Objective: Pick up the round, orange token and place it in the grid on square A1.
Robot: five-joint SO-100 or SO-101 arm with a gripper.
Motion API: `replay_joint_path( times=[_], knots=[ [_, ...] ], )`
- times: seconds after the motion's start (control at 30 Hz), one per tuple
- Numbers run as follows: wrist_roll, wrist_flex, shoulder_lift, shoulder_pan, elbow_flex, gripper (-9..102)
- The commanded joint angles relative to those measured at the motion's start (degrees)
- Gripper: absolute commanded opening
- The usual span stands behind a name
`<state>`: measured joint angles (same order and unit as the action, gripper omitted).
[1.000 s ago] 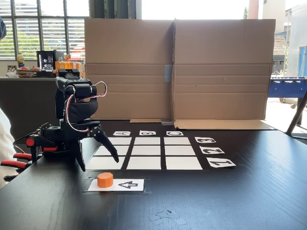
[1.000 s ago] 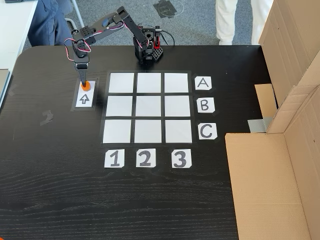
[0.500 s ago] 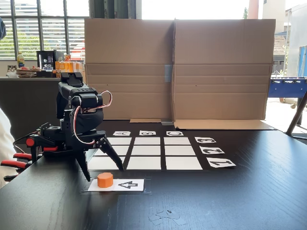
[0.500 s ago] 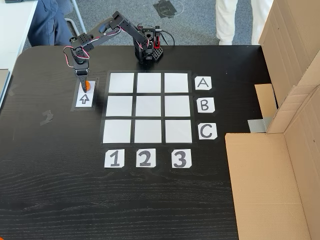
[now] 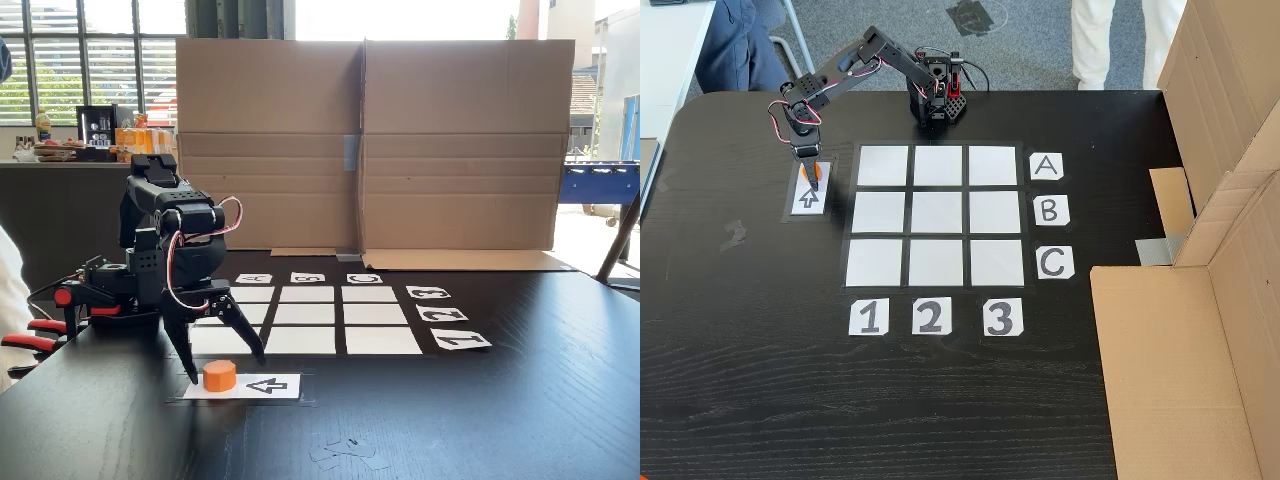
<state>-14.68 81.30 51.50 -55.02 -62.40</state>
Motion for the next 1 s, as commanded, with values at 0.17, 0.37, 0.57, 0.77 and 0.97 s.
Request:
replay_joint_path(
  times=[0.17, 0.37, 0.57, 0.77, 0.97],
  knots=[
    [-0.4, -0.4, -0.1, 0.4, 2.4, 34],
    [-0.4, -0.4, -0.3, 0.4, 2.5, 30],
    [-0.4, -0.4, -0.4, 0.4, 2.5, 27],
    [-0.4, -0.4, -0.6, 0.4, 2.9, 24],
    [-0.4, -0.4, -0.7, 0.4, 3.1, 22]
  ],
)
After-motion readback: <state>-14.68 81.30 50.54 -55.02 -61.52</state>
